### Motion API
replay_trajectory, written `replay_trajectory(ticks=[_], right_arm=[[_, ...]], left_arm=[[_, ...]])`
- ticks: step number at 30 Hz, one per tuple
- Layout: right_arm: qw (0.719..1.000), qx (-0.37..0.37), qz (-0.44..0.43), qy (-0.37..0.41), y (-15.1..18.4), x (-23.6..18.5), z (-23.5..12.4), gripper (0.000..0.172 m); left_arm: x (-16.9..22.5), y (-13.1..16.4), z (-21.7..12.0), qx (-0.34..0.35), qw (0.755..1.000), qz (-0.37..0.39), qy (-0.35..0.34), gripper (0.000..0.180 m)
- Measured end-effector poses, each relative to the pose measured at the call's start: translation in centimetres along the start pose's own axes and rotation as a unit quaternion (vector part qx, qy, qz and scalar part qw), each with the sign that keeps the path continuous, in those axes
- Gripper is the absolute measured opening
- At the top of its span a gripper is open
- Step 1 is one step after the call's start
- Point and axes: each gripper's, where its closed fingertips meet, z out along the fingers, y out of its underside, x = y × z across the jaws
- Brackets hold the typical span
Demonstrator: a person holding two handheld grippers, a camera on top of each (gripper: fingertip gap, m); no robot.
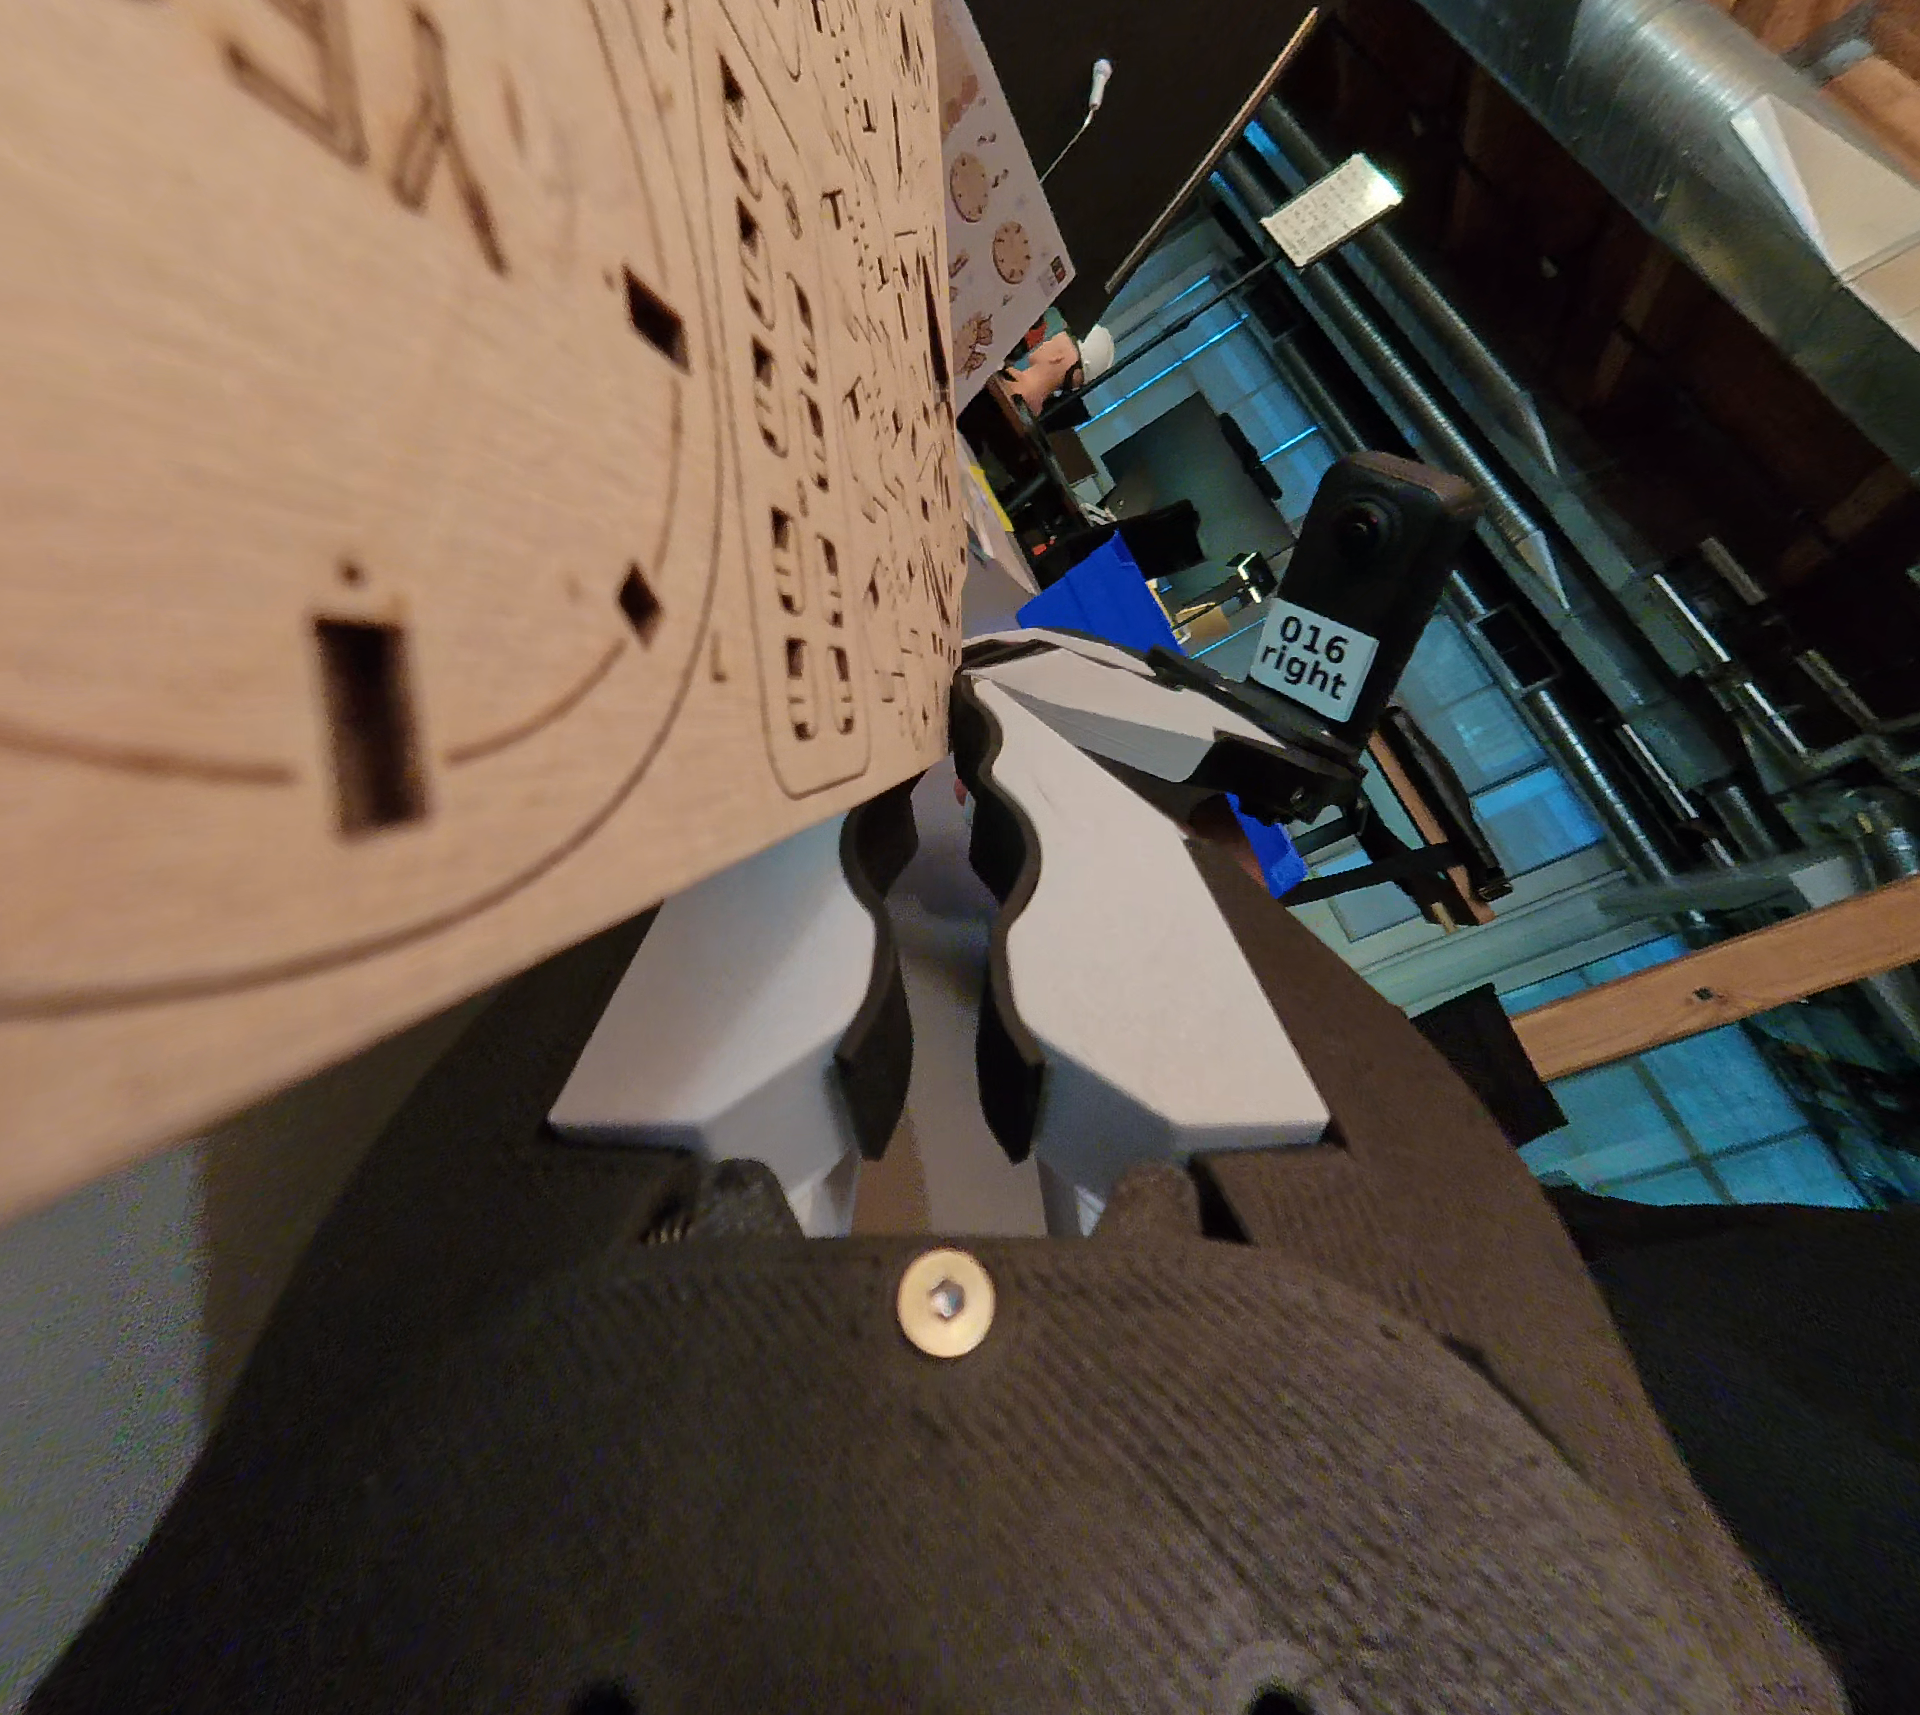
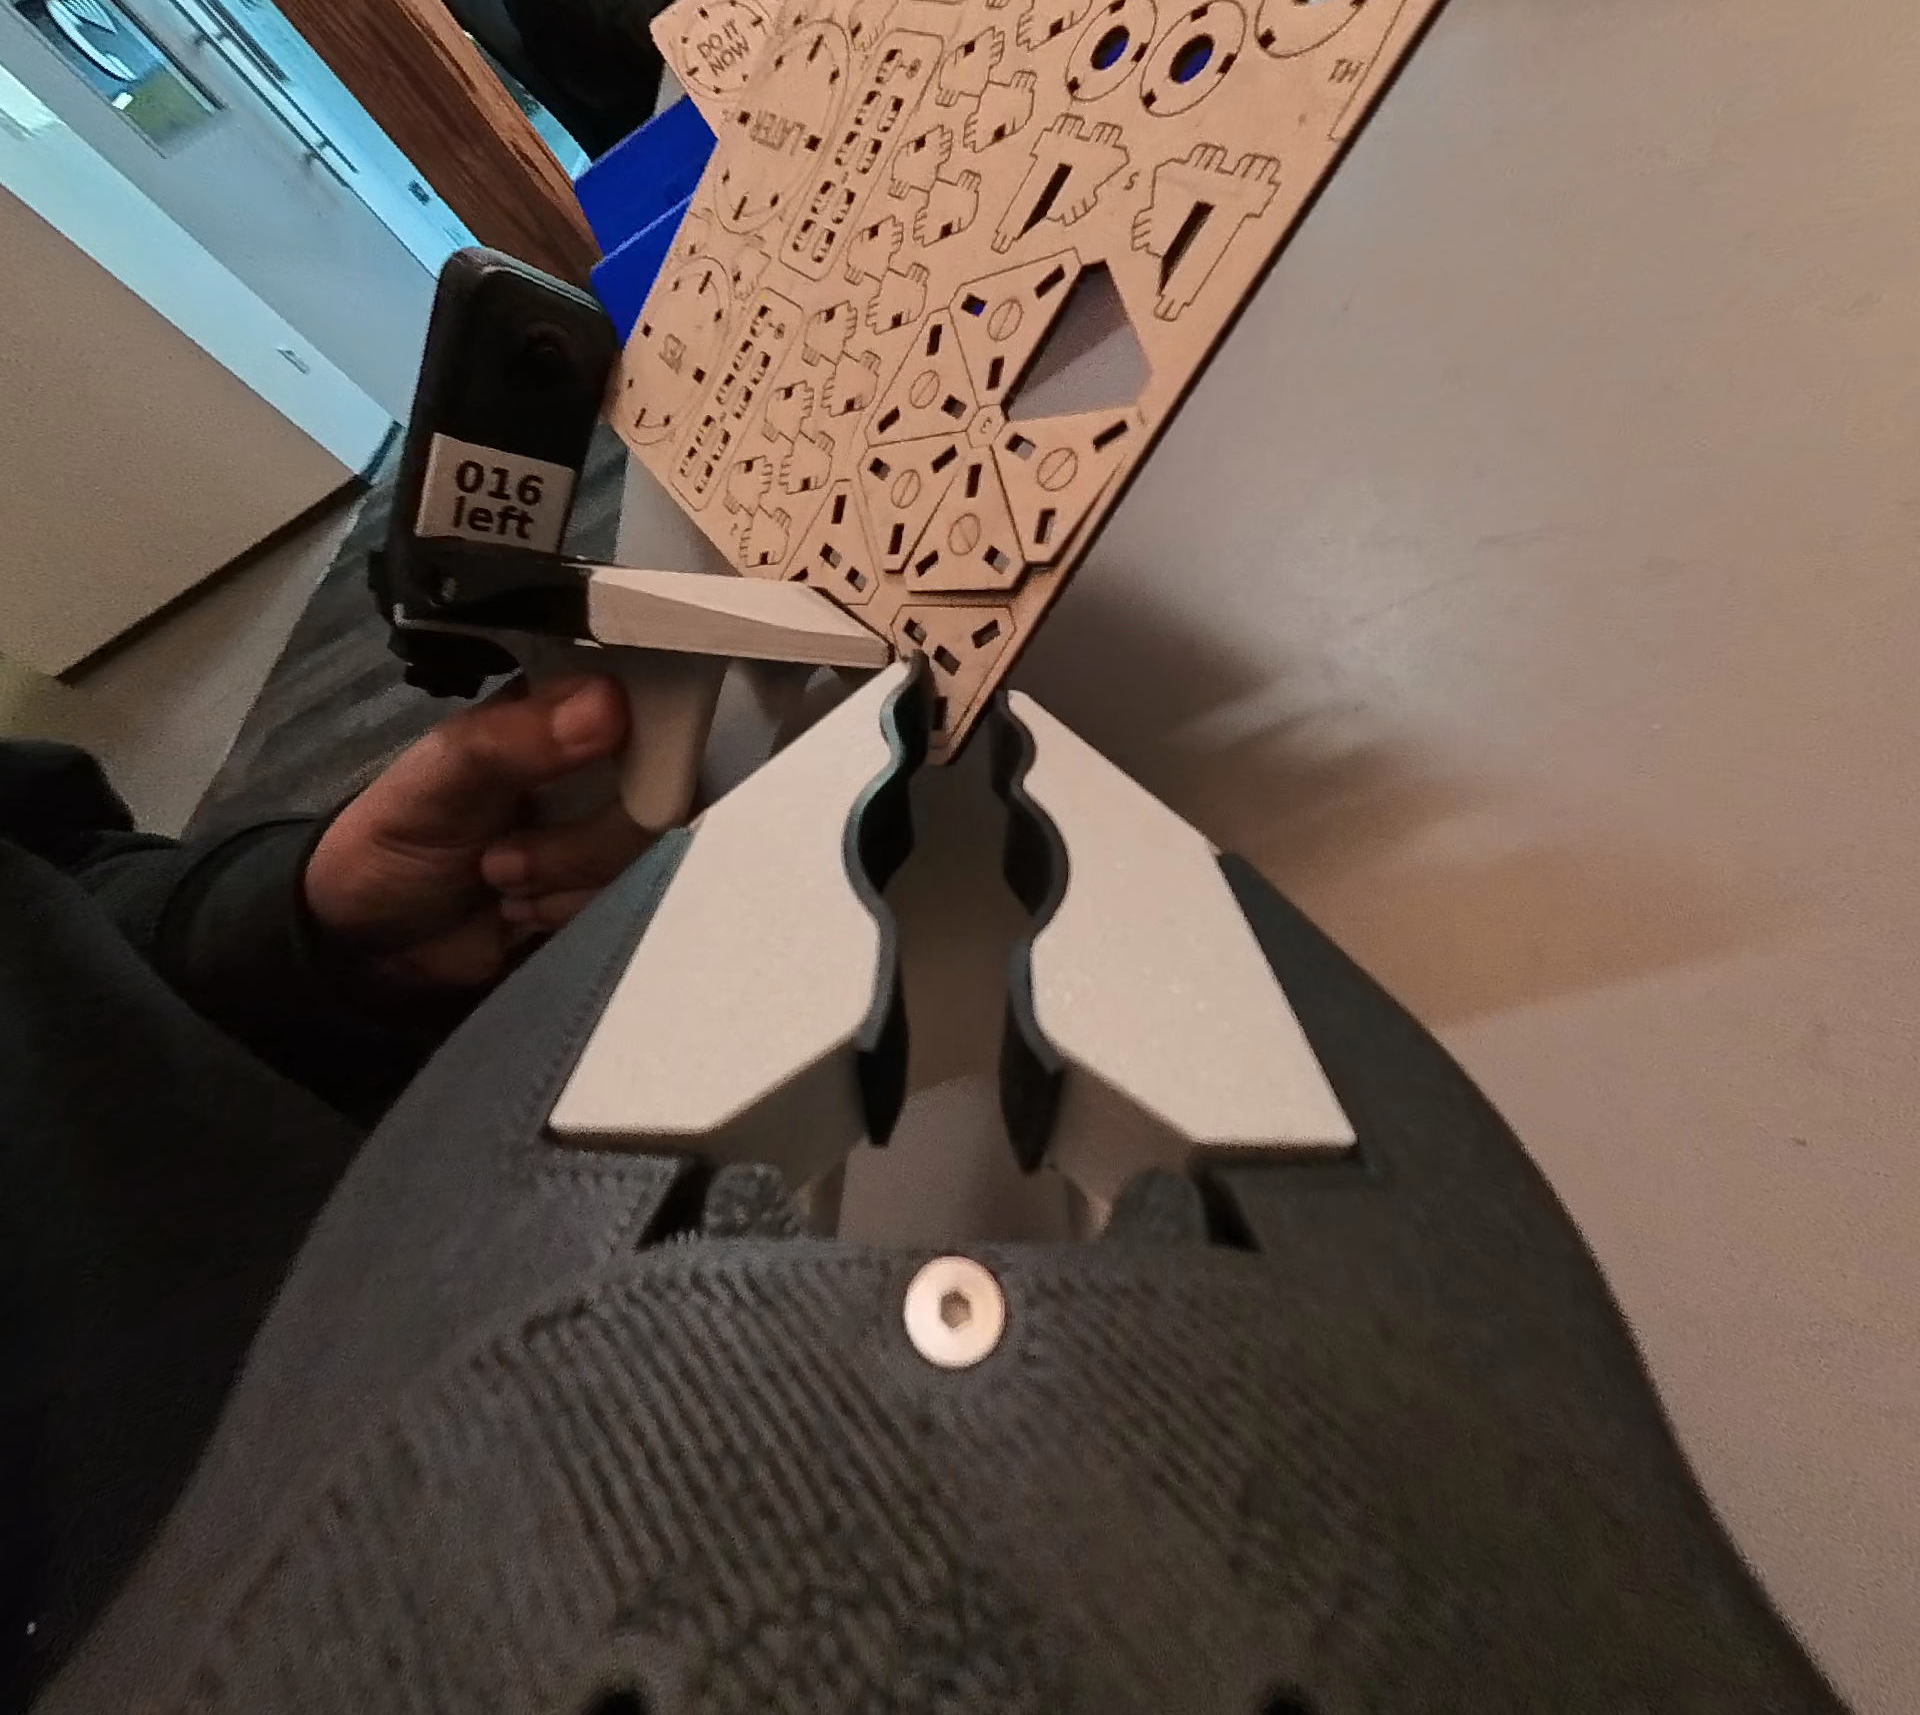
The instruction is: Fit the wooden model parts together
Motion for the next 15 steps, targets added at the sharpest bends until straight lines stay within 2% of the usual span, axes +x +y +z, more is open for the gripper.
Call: replay_trajectory(ticks=[2,7,9,11,12,15], right_arm=[[1.000,-0.002,-0.005,0.010,0.0,0.1,0.0,0.010],[0.999,0.051,-0.011,-0.010,-1.2,0.3,-0.9,0.012],[0.996,0.064,-0.056,0.010,-1.9,0.7,-2.1,0.019],[0.988,0.065,-0.129,0.051,-2.3,1.3,-3.4,0.011],[0.983,0.054,-0.161,0.070,-2.1,1.6,-3.7,0.000],[0.975,0.000,-0.209,0.080,-1.1,1.0,-3.3,0.000]], left_arm=[[-0.1,0.0,0.1,-0.001,1.000,0.006,-0.007,0.000],[0.6,-0.3,0.2,0.003,1.000,-0.005,0.028,0.000],[0.3,-0.5,0.1,0.006,1.000,-0.014,0.025,0.000],[0.2,-0.4,0.1,-0.001,1.000,-0.015,0.023,0.000],[0.2,-0.2,0.2,-0.006,1.000,-0.011,0.021,0.000],[0.1,0.2,0.5,-0.021,1.000,0.007,0.010,0.001]])
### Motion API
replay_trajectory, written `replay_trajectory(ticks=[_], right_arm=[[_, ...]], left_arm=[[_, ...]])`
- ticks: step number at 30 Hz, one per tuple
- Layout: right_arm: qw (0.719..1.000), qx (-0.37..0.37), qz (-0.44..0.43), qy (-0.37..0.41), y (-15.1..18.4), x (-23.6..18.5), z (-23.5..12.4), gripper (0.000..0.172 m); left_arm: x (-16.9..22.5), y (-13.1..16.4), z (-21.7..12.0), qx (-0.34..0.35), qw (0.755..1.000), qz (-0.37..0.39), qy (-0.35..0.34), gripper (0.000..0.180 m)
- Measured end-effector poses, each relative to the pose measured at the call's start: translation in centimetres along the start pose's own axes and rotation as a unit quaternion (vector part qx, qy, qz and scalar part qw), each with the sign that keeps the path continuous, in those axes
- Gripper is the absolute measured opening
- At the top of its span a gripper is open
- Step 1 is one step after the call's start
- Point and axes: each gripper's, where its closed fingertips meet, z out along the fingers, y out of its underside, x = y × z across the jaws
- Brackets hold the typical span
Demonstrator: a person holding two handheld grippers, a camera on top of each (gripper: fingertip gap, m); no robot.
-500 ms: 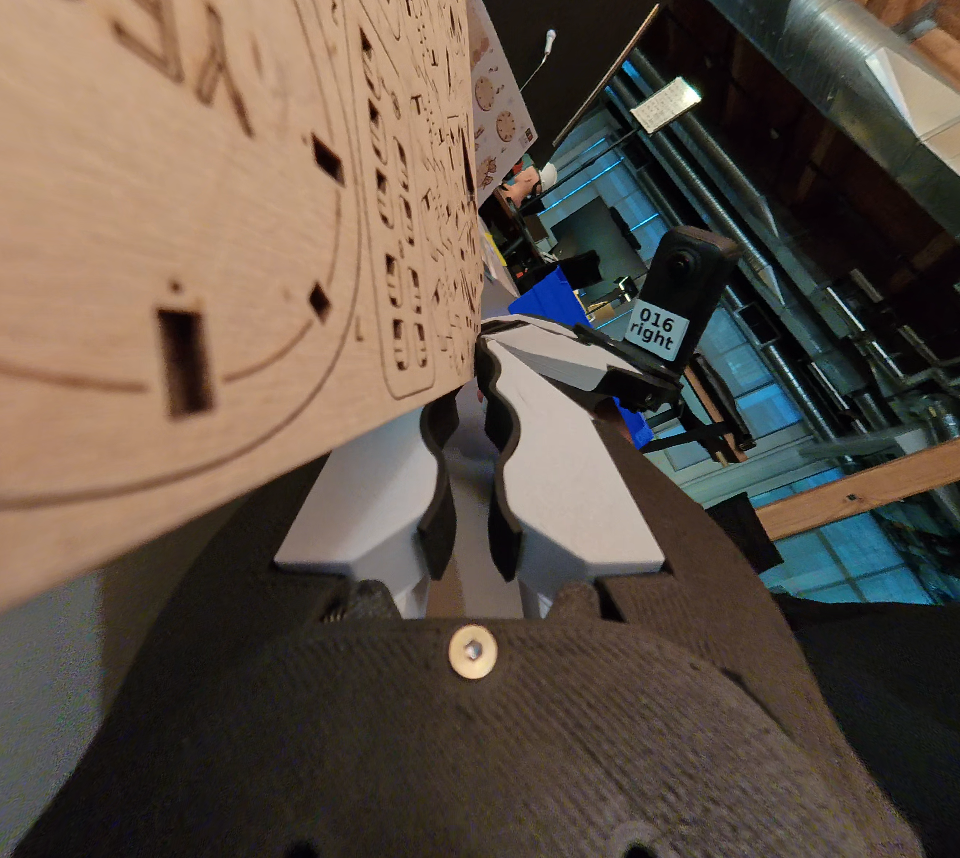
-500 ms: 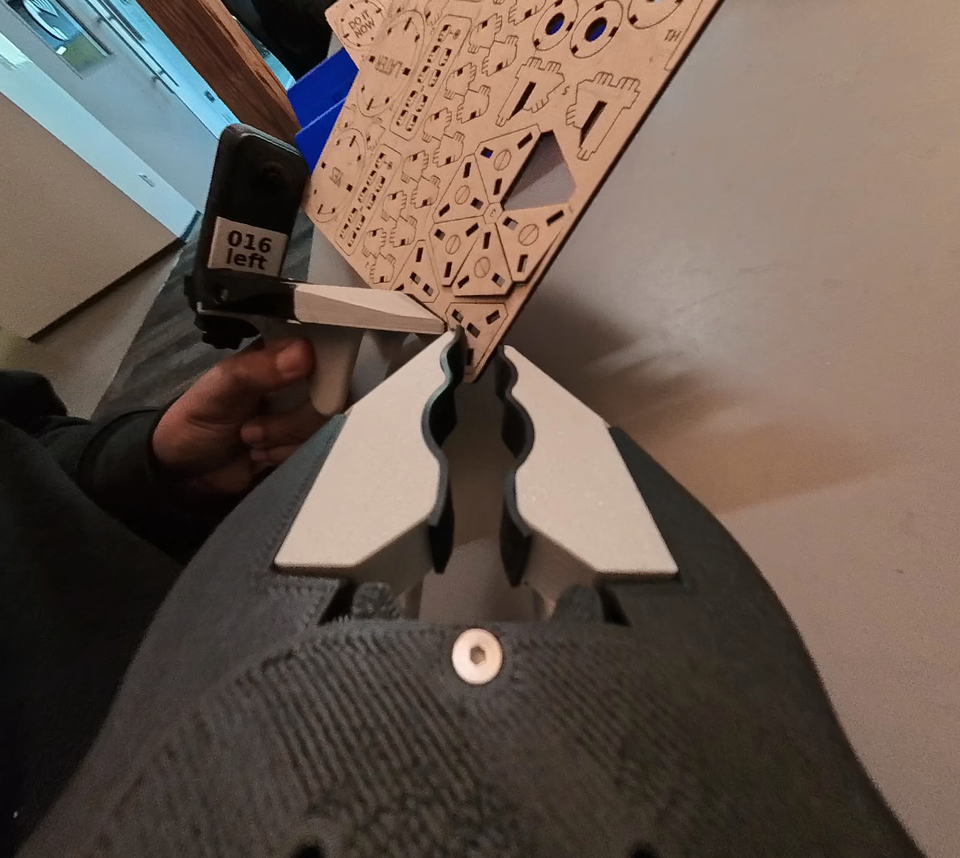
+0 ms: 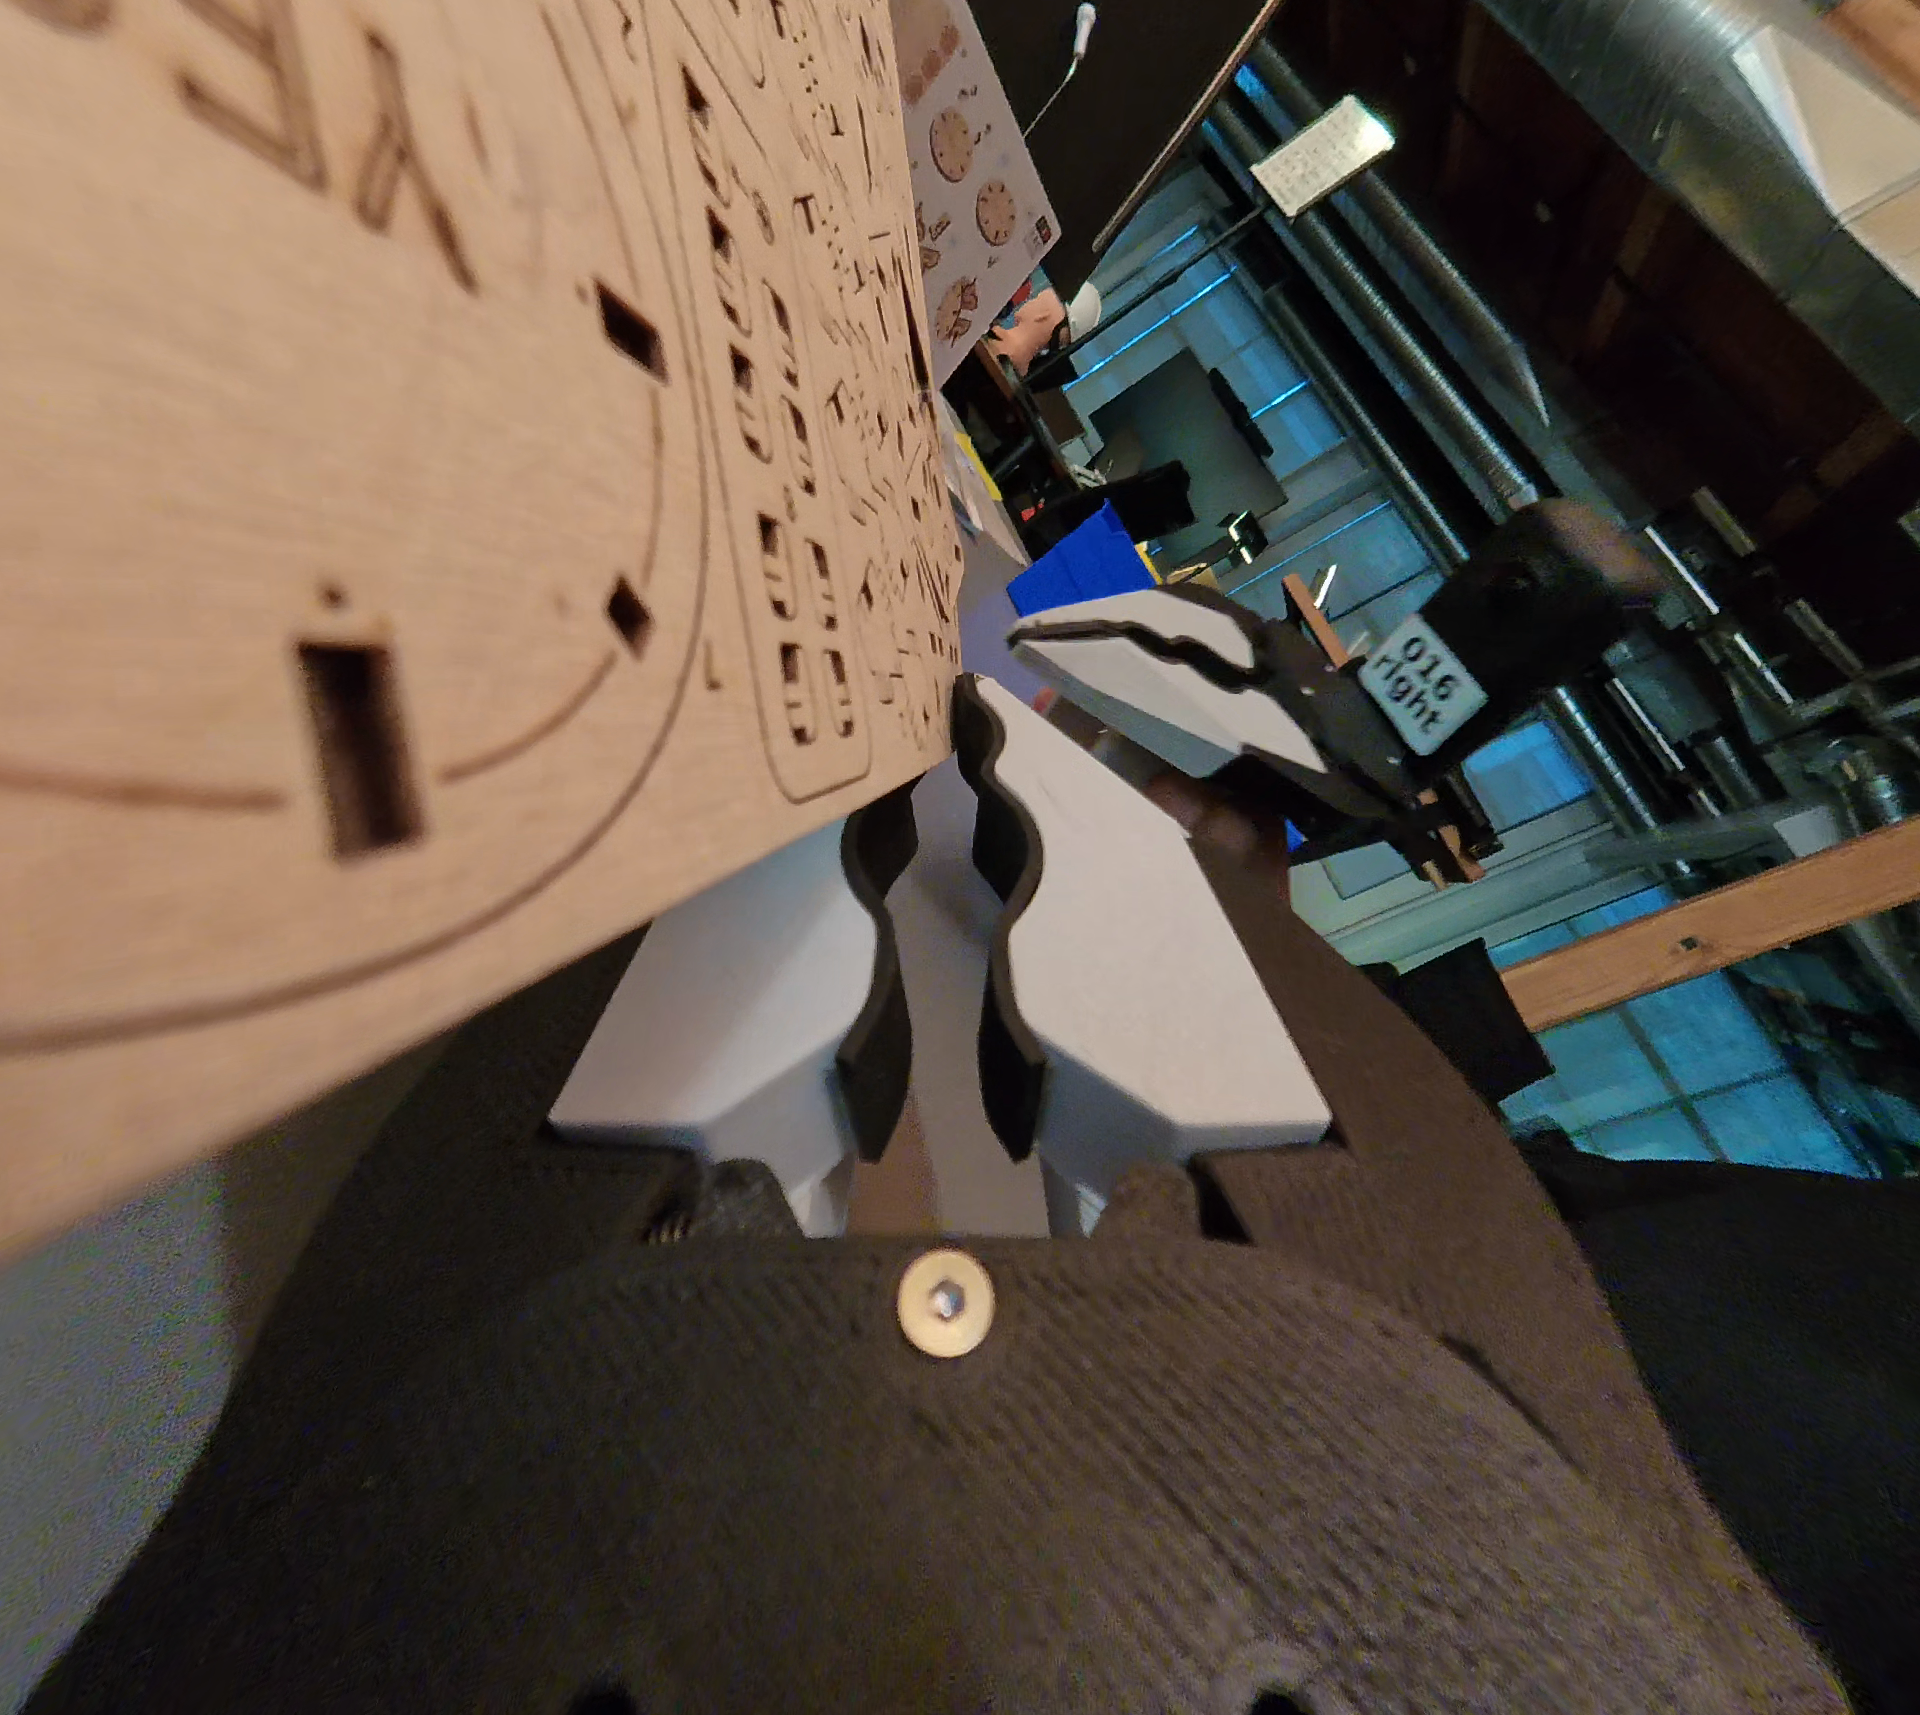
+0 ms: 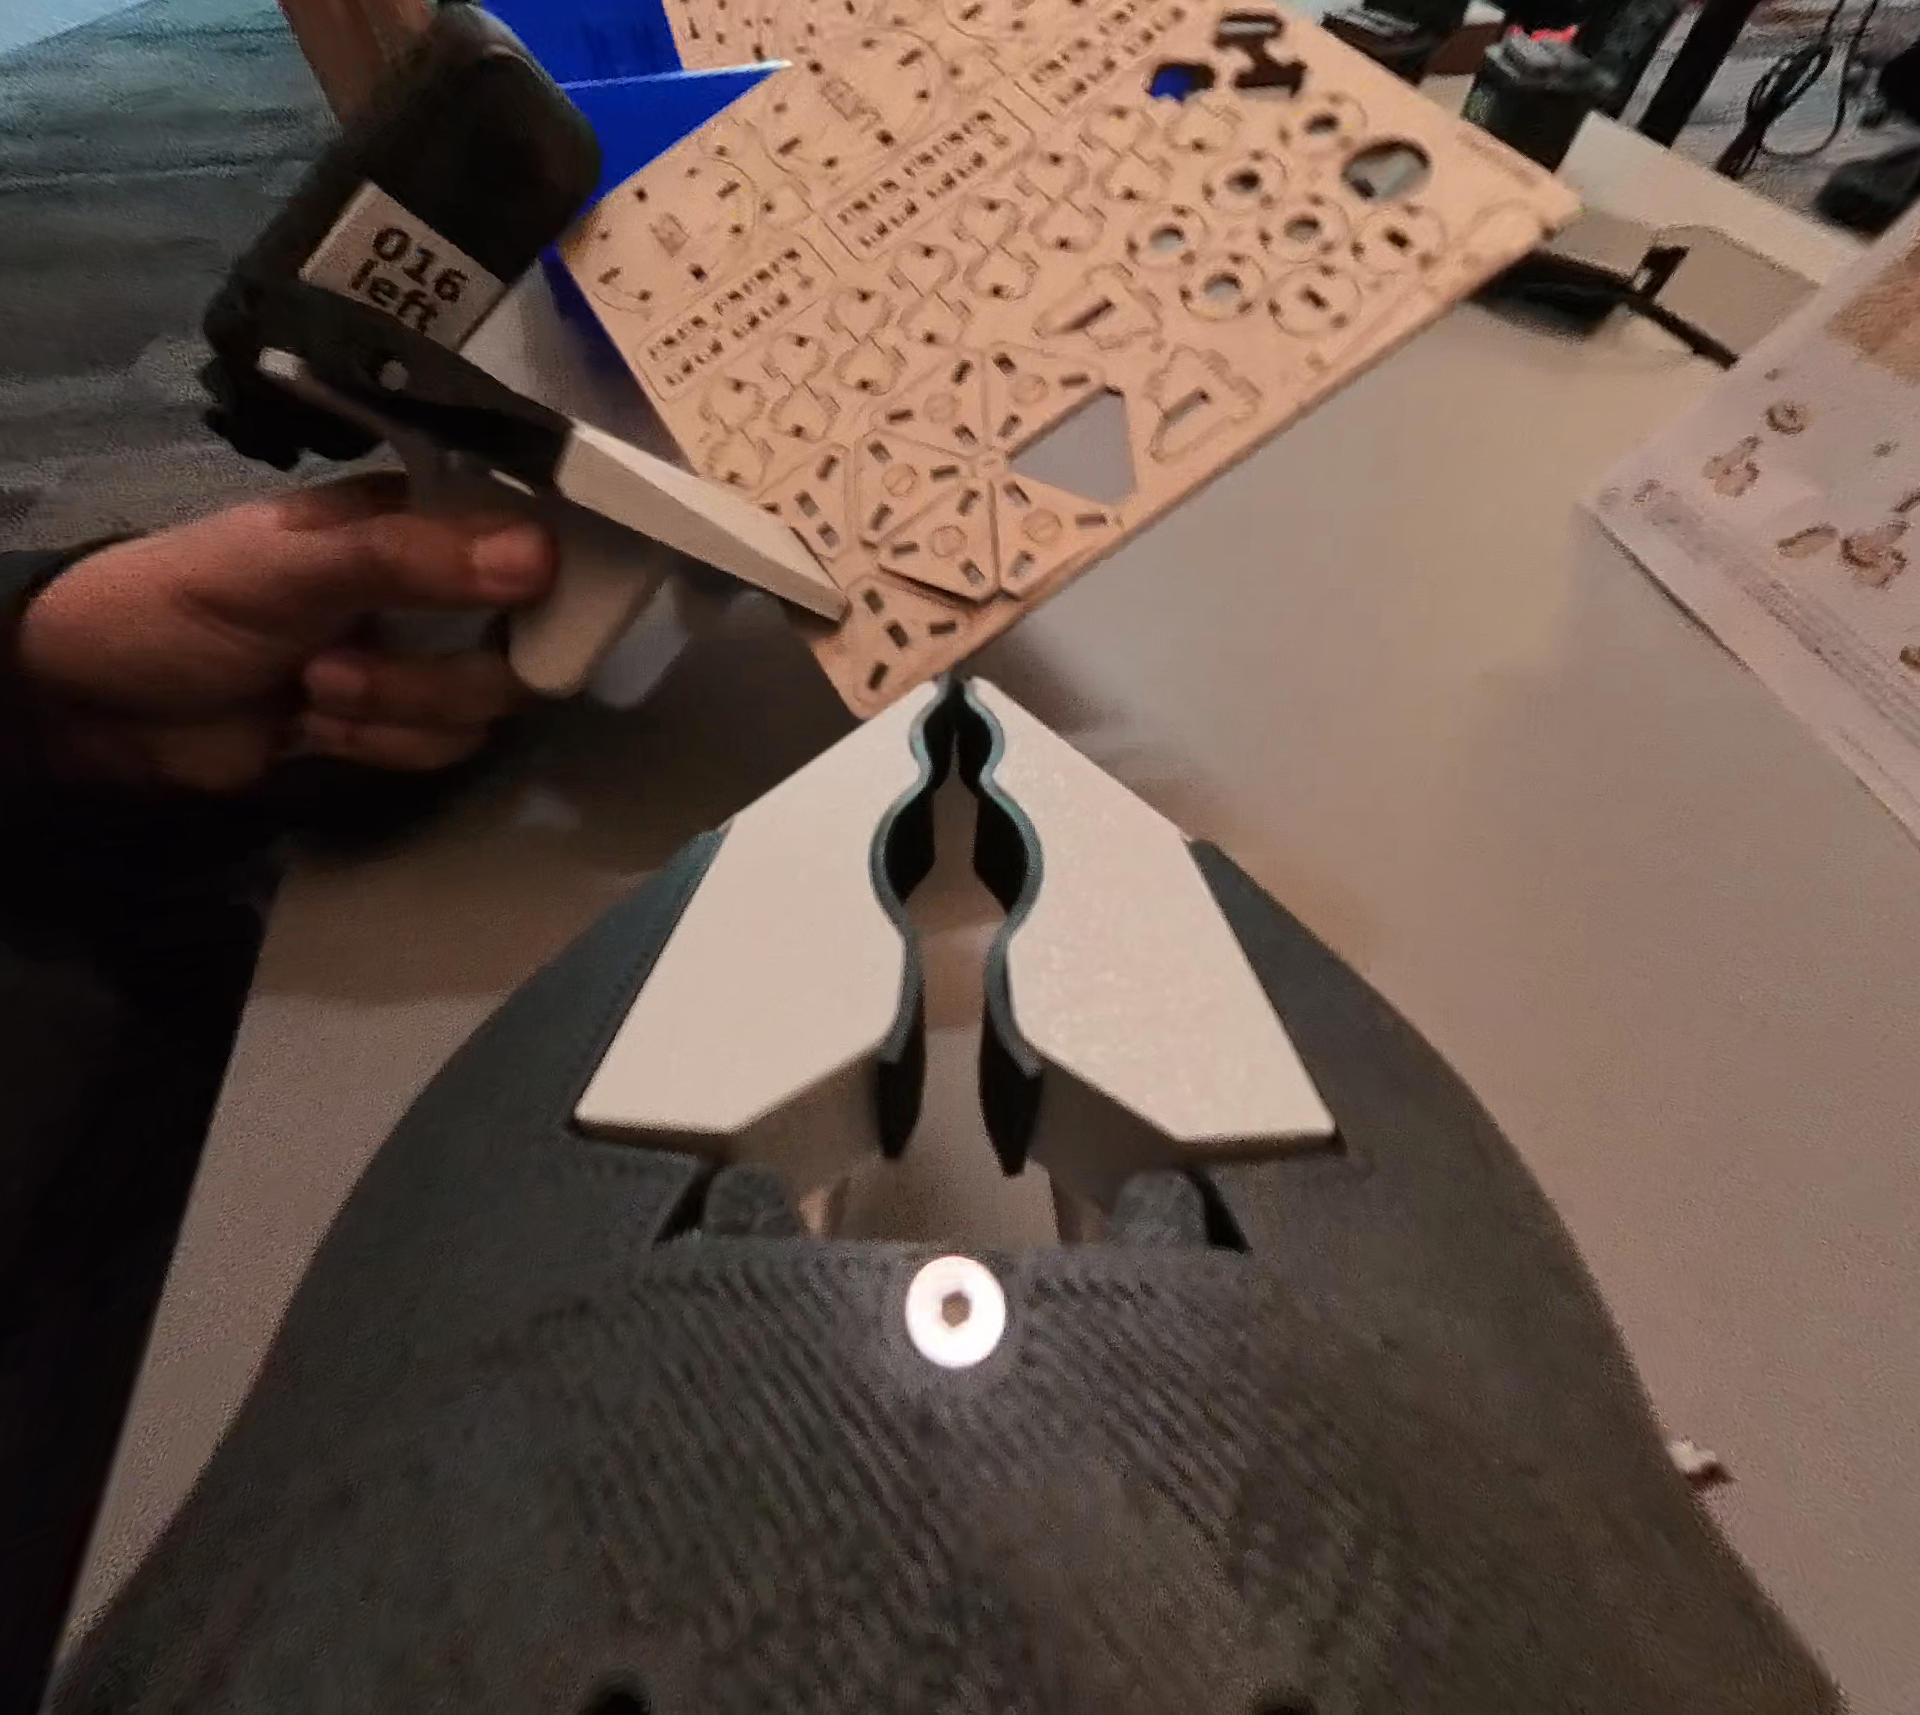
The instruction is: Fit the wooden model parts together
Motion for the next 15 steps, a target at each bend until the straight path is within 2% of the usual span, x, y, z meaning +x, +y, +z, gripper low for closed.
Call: replay_trajectory(ticks=[4,5,7,8,9,11,15], right_arm=[[0.995,0.086,-0.054,0.023,-4.5,-1.3,-1.6,0.000],[0.995,0.080,-0.059,0.025,-4.4,-1.5,-1.2,0.000],[0.998,-0.043,-0.040,0.005,0.0,-1.7,1.8,0.000],[0.998,-0.055,-0.027,0.001,0.8,-1.7,2.3,0.000],[0.999,-0.040,-0.020,0.002,0.3,-1.6,1.9,0.000],[0.999,-0.016,-0.029,0.033,-1.1,-0.5,0.5,0.000],[0.998,0.003,-0.032,0.048,-2.1,0.2,-0.9,0.000]], left_arm=[[0.0,0.2,0.0,-0.004,1.000,0.007,-0.003,0.001],[0.3,0.2,0.0,-0.005,1.000,0.008,0.005,0.001],[0.8,0.7,0.1,-0.014,1.000,0.019,0.014,0.000],[-0.5,1.0,0.1,-0.024,0.998,0.035,-0.037,0.000],[0.3,0.7,0.0,-0.017,0.998,0.052,-0.016,0.002],[0.5,0.5,-0.1,-0.013,1.000,0.005,0.014,0.001],[0.4,0.5,-0.1,-0.014,1.000,0.015,0.009,0.000]])
